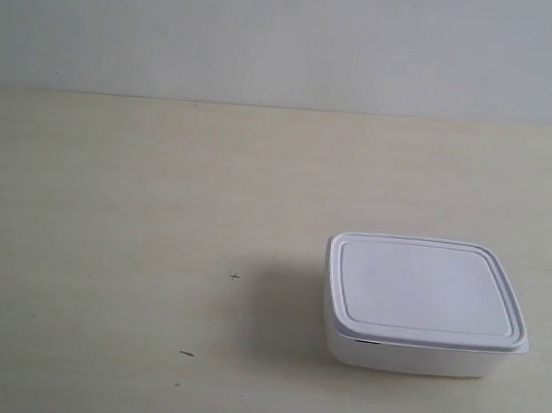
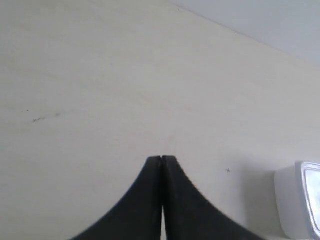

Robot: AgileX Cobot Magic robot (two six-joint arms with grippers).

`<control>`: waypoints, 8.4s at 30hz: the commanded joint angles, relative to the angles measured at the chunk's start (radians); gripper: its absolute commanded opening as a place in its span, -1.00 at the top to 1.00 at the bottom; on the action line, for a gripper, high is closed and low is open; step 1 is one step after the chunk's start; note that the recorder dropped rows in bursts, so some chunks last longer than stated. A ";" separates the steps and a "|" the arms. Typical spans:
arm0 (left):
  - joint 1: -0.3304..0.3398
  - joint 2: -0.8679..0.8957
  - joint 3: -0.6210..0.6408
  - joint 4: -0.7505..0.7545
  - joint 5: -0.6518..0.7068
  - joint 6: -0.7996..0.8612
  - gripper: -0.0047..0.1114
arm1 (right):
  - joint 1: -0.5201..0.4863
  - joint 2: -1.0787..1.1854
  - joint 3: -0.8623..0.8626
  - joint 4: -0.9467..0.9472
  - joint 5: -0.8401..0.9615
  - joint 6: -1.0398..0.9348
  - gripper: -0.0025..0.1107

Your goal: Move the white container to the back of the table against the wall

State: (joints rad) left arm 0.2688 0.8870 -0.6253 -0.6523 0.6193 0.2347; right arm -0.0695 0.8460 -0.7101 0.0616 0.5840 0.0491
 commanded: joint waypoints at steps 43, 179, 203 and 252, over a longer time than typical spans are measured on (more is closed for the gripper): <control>-1.141 1.094 -0.722 0.097 -0.012 -0.235 0.92 | 0.005 0.546 0.121 0.423 0.266 -0.347 0.96; -0.786 1.827 -1.657 0.306 -0.379 -0.207 0.92 | 0.109 1.678 -1.289 0.679 0.106 -0.452 0.96; -0.786 1.827 -1.657 0.309 -0.354 -0.205 0.92 | 0.127 1.715 -1.324 0.751 -0.032 -0.312 0.96; -0.890 1.080 -1.057 0.342 -0.123 -0.102 0.92 | 0.125 0.912 -0.926 0.281 0.400 -0.189 0.96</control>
State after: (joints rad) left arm -0.6188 2.1025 -1.8468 -0.3180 0.5940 0.1075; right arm 0.0570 1.8779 -1.7126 0.3429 1.0267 -0.1007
